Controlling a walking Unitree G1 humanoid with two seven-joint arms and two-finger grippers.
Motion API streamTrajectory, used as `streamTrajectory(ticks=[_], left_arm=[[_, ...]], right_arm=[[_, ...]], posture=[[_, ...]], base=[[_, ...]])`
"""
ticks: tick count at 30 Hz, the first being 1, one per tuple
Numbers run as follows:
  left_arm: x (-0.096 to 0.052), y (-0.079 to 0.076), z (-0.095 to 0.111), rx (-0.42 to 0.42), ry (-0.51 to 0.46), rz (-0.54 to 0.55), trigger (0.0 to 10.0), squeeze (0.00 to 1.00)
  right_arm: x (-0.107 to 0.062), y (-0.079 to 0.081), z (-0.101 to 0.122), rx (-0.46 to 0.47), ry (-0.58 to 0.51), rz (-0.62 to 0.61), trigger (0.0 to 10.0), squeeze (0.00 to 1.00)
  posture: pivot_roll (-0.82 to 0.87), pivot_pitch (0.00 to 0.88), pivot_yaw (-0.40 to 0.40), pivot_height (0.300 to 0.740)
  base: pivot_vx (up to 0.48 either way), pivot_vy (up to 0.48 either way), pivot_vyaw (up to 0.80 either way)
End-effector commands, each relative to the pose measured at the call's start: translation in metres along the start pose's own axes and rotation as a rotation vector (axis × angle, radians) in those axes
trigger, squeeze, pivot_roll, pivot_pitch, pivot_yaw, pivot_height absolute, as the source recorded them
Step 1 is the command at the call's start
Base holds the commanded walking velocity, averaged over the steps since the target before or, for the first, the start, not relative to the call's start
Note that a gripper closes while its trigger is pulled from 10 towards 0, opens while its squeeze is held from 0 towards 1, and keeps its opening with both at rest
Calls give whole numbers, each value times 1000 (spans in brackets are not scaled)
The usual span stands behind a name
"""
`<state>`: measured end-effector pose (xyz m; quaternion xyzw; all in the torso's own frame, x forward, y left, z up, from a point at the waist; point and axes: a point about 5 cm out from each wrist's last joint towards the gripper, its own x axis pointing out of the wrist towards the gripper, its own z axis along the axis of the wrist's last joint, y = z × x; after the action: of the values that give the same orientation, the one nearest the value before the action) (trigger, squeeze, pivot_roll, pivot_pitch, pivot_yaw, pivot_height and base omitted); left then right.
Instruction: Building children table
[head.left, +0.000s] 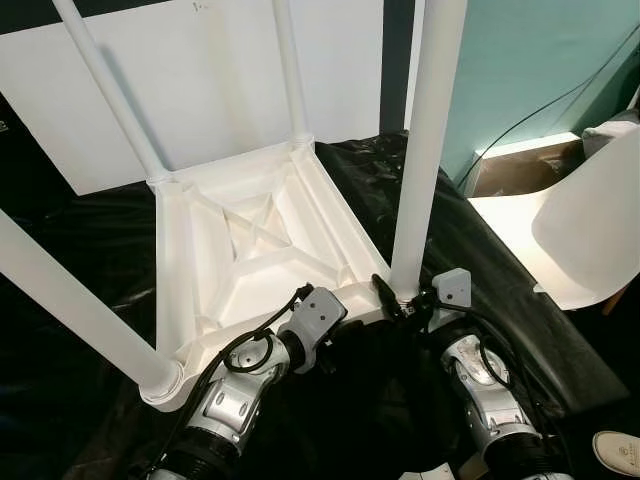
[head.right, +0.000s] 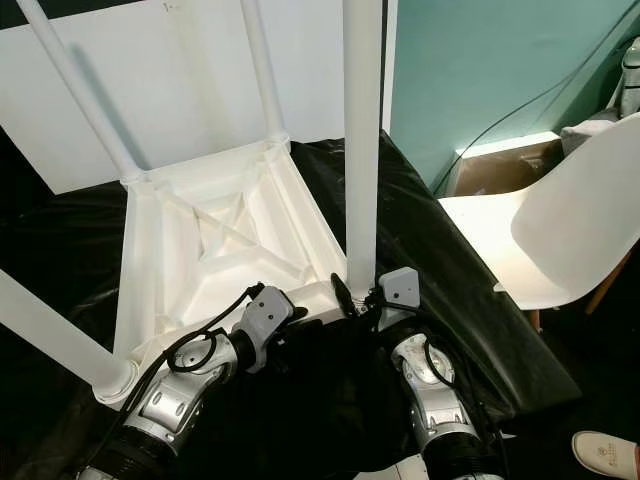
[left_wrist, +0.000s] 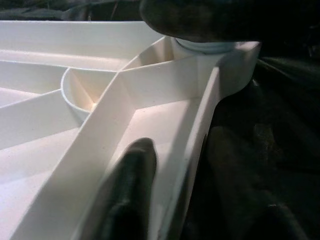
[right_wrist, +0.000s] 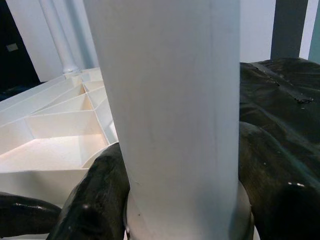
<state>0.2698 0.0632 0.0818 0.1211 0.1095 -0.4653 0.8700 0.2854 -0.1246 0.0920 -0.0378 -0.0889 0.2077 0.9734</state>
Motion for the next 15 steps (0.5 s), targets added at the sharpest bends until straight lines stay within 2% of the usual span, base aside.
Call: streamTrajectory(ticks=[1, 4, 5, 6, 15], left_arm=[[-1, -5, -22, -71, 93, -22, 10000, 1000], [0, -2, -20, -59, 87, 3, 10000, 1000], [1, 0, -18, -63, 74, 7, 10000, 537], [3, 1, -16, -60, 70, 2, 10000, 0], [14, -1, -14, -30, 101, -29, 10000, 0]], right_arm=[[0, 14, -8, 31, 48, 53, 10000, 0], [0, 16, -9, 34, 52, 66, 10000, 0], [0, 17, -10, 38, 54, 71, 10000, 0], [0, 18, -10, 40, 55, 73, 10000, 0], [2, 21, -10, 43, 58, 91, 10000, 0]], posture=[[-74, 0, 76, 740], [-78, 0, 75, 740], [-81, 0, 77, 740], [-81, 0, 77, 740], [-89, 0, 85, 740]], base=[[0, 0, 0], [0, 0, 0], [0, 0, 0], [0, 0, 0], [0, 0, 0]])
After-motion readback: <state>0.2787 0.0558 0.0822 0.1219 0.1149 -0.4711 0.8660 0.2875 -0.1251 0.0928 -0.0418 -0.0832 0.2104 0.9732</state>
